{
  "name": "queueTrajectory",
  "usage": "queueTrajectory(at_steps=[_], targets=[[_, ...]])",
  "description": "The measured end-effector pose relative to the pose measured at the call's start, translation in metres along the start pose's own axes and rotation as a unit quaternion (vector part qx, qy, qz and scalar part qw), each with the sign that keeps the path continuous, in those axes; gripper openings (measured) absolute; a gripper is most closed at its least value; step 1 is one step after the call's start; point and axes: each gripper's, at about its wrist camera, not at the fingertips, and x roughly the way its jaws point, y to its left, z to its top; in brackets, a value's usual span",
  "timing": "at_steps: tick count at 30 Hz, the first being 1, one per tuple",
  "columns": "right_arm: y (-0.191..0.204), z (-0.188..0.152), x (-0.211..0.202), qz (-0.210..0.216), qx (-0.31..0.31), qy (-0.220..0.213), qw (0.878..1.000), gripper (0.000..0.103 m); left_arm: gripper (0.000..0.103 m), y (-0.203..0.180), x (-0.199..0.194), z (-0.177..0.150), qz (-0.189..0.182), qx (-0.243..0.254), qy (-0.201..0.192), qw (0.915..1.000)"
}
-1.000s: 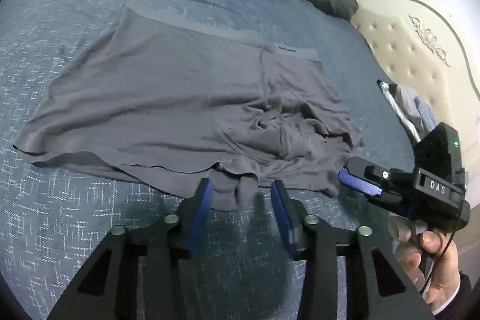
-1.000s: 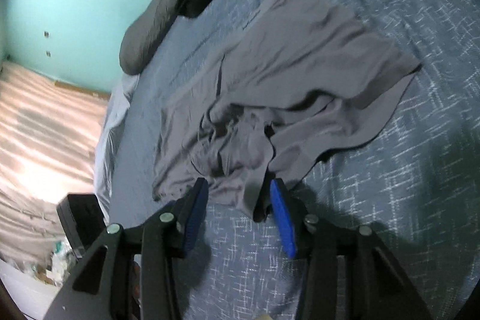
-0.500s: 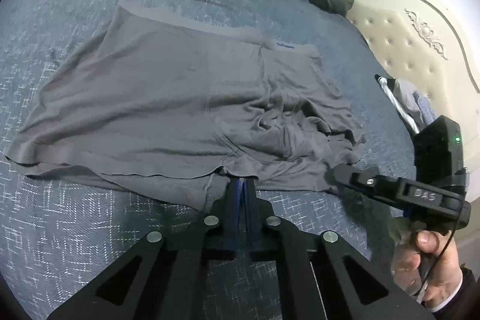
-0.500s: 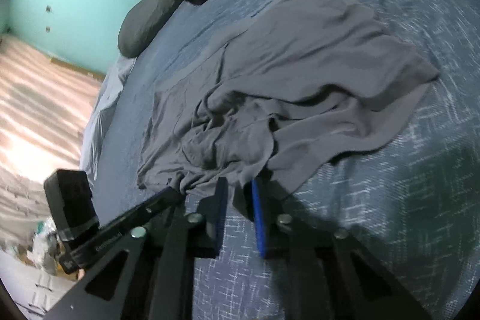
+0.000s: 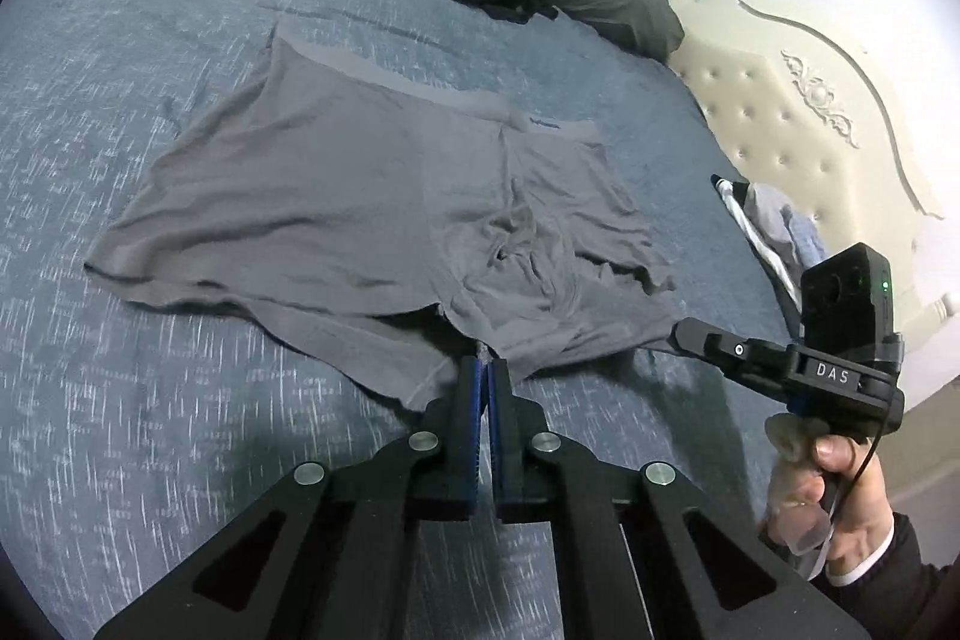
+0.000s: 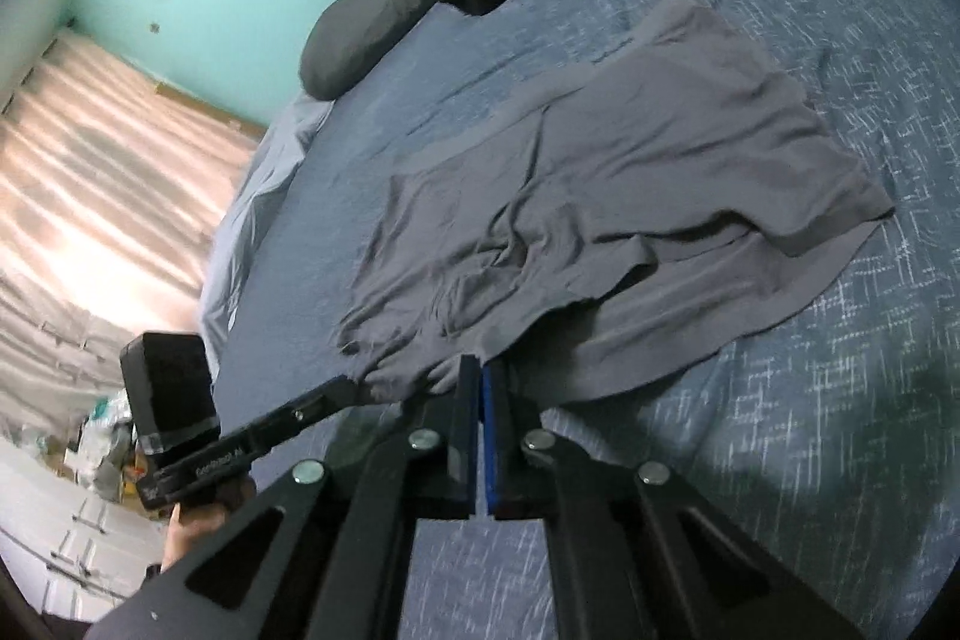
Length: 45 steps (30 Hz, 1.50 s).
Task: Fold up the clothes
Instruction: 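Release the grey briefs with both grippers and regrasp the leg hem with the left gripper, then pull the grey briefs leg hem with the left gripper to straighten the briefs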
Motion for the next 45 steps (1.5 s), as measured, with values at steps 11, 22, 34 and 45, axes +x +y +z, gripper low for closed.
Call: queueTrajectory(at_steps=[11, 22, 34, 45], targets=[[-0.007, -0.026, 0.012, -0.012, -0.009, 0.051, 0.999, 0.001, 0.002, 0.005, 0.01, -0.02, 0.02, -0.01, 0.021, 0.9995], [-0.034, -0.02, 0.002, -0.012, 0.046, 0.041, 0.998, 0.005, 0.002, 0.01, 0.028, -0.023, 0.033, -0.017, 0.034, 0.9987], [-0.107, 0.017, -0.053, 0.0, 0.191, -0.081, 0.978, 0.036, 0.004, 0.003, 0.013, -0.018, 0.034, -0.005, 0.023, 0.9991], [-0.122, 0.024, -0.033, 0.023, 0.249, -0.079, 0.965, 0.036, 0.007, -0.022, 0.0, 0.001, 0.047, 0.029, -0.026, 0.9981]])
